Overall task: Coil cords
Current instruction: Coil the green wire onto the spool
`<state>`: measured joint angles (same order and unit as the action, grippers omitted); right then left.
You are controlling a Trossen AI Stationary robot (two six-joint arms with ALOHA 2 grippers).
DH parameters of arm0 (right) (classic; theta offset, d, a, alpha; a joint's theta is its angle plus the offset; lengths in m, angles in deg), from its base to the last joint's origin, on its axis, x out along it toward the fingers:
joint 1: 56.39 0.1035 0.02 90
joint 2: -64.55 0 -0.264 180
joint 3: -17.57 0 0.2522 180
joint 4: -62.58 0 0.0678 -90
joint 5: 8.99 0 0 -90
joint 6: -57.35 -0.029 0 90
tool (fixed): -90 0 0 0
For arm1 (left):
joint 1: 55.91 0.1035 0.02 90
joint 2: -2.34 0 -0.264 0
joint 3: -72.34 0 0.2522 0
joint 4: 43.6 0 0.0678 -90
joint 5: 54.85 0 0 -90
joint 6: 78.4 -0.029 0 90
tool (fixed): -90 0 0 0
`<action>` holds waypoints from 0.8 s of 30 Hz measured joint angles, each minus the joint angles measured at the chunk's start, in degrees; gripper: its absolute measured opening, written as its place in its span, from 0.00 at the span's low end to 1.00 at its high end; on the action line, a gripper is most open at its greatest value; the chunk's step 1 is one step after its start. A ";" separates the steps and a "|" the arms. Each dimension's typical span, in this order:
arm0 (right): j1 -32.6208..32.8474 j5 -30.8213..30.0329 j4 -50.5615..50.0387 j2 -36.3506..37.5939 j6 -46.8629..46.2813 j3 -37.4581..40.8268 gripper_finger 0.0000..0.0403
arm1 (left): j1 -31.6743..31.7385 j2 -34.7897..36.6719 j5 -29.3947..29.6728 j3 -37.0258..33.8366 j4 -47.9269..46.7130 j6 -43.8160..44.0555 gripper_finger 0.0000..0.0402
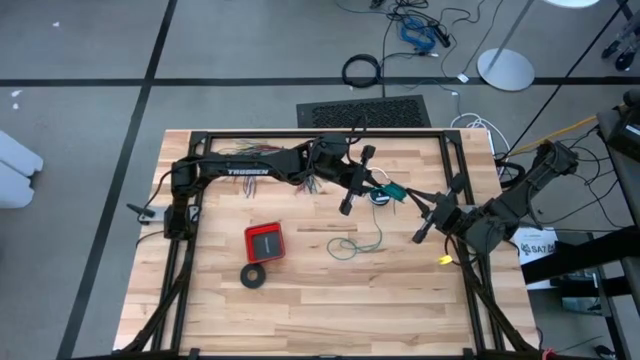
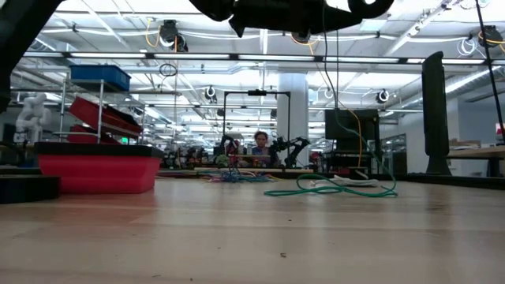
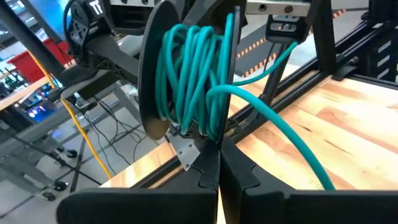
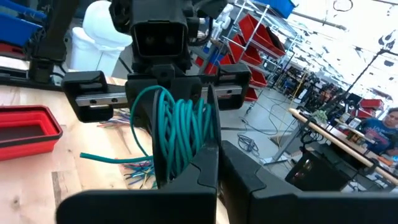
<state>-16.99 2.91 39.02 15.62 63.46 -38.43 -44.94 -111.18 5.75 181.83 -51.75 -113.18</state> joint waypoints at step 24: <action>-7.14 12.49 5.70 0.13 5.09 -0.15 0.02 | -0.16 0.00 -4.88 -0.15 0.67 1.44 0.00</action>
<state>-24.13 15.39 44.71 15.75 68.55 -38.59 -45.11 -111.18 0.87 181.67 -51.08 -111.74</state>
